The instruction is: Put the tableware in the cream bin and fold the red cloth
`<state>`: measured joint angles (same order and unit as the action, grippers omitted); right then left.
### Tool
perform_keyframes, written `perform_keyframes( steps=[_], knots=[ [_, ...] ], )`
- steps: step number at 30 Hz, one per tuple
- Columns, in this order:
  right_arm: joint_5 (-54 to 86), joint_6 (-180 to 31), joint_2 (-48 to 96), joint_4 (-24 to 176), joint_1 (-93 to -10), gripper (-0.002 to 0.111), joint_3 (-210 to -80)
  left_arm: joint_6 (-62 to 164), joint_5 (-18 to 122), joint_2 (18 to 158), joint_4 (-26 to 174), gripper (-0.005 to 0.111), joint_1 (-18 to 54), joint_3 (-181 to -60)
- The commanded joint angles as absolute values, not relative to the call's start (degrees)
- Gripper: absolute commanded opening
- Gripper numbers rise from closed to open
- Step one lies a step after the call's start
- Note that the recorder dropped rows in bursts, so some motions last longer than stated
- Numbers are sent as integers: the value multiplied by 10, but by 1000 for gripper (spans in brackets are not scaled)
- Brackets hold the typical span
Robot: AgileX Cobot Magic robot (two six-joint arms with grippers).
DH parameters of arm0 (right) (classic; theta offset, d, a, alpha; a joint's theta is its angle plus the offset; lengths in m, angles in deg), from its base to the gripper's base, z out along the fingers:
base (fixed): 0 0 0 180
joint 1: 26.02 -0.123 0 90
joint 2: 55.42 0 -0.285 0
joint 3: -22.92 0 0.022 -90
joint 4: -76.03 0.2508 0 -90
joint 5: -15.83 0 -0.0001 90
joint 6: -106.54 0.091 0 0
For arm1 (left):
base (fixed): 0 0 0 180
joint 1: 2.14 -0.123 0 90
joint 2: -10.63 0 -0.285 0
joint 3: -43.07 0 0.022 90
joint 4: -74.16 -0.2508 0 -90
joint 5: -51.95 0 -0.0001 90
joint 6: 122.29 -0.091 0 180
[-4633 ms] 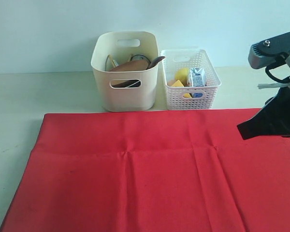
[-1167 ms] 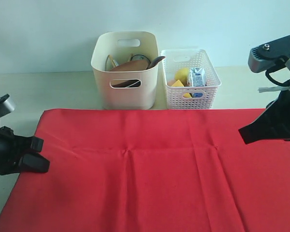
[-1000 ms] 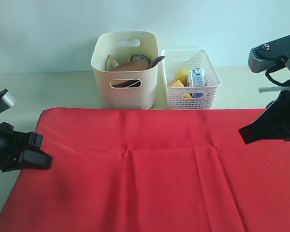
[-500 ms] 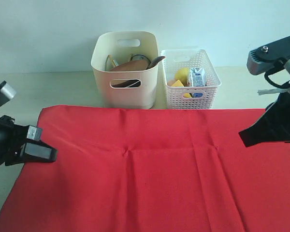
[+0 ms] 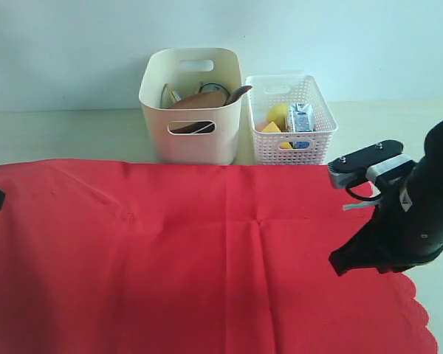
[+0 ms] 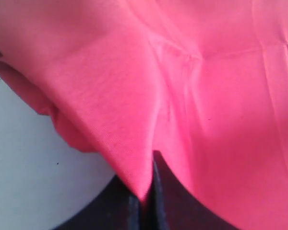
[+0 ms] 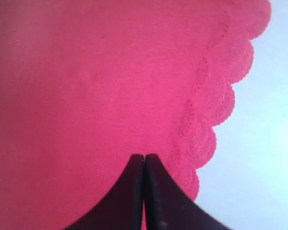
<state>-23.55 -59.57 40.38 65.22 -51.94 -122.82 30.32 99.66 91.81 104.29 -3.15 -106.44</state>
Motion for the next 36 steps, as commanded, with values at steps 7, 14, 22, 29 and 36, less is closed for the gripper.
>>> perform_keyframes(
  steps=[7, 14, 22, 29, 36],
  knots=[
    [-124, -587, 515, 659, -520, 0, -1224, 285, 1034, 907, 1073, 0, -26, -1100],
    [-94, -587, 543, 676, -520, 0, -1224, 281, 1032, 909, 1081, 0, 46, -1131],
    [-89, -588, 573, 676, -520, 0, -1224, 300, 995, 939, 1112, 0, 171, -1167],
    [-80, -589, 586, 676, -520, 0, -1224, 328, 946, 1020, 1116, 0, 303, -1219],
    [-77, -592, 586, 678, -520, 0, -1224, 329, 889, 1130, 1141, 0, 412, -1286]
  ],
)
